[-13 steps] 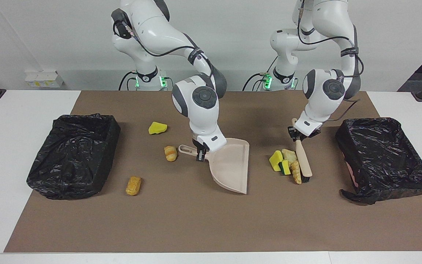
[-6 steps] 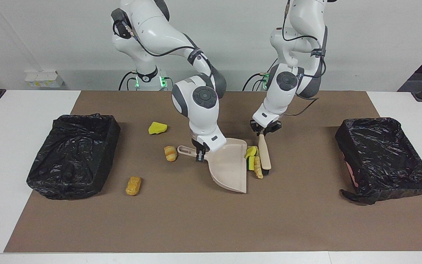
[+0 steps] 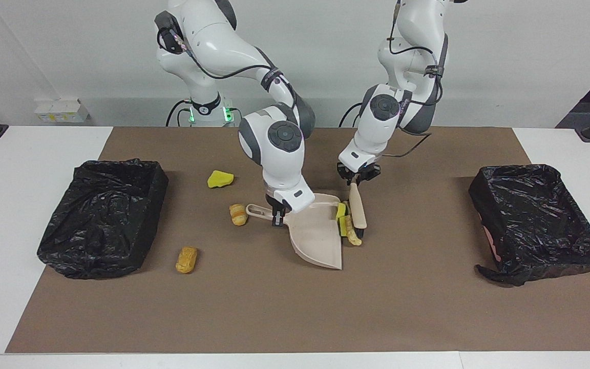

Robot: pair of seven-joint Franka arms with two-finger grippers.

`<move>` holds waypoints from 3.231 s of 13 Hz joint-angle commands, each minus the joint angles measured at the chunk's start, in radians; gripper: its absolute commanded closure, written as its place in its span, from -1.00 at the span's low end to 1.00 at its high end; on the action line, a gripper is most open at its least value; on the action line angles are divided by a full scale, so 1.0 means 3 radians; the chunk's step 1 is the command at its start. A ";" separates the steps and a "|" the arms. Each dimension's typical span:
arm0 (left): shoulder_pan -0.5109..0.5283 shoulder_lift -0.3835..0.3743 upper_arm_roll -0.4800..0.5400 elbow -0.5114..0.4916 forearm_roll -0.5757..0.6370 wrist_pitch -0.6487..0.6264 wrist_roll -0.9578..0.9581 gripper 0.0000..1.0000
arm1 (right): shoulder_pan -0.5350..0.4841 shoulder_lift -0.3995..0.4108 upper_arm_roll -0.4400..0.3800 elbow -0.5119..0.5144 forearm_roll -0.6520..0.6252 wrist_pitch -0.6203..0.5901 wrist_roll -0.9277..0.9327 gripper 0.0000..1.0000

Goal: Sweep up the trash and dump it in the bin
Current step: 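Sweep the bread and sponge pieces into the dustpan with the left gripper's brush, then brush the remaining pieces deeper into the dustpan with the left gripper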

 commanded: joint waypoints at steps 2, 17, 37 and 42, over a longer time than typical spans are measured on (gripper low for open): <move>-0.0274 0.0030 0.0035 0.0174 -0.0315 -0.0071 0.0062 1.00 | -0.0097 -0.0069 0.0042 -0.0110 -0.0064 0.0087 -0.0223 1.00; 0.0498 0.0040 0.0071 0.0324 -0.0331 -0.0548 0.0193 1.00 | -0.0348 -0.0084 0.0037 -0.0227 -0.0141 0.0102 -0.0674 1.00; -0.0428 0.0301 0.0009 0.0766 -0.0643 0.0096 -0.0326 1.00 | -0.0496 -0.0177 0.0042 -0.0432 -0.0259 0.0118 -0.1078 1.00; -0.0215 0.0336 0.0050 0.0915 -0.0363 -0.0259 0.0355 1.00 | -0.0511 -0.0177 0.0042 -0.0432 -0.0213 0.0148 -0.1058 1.00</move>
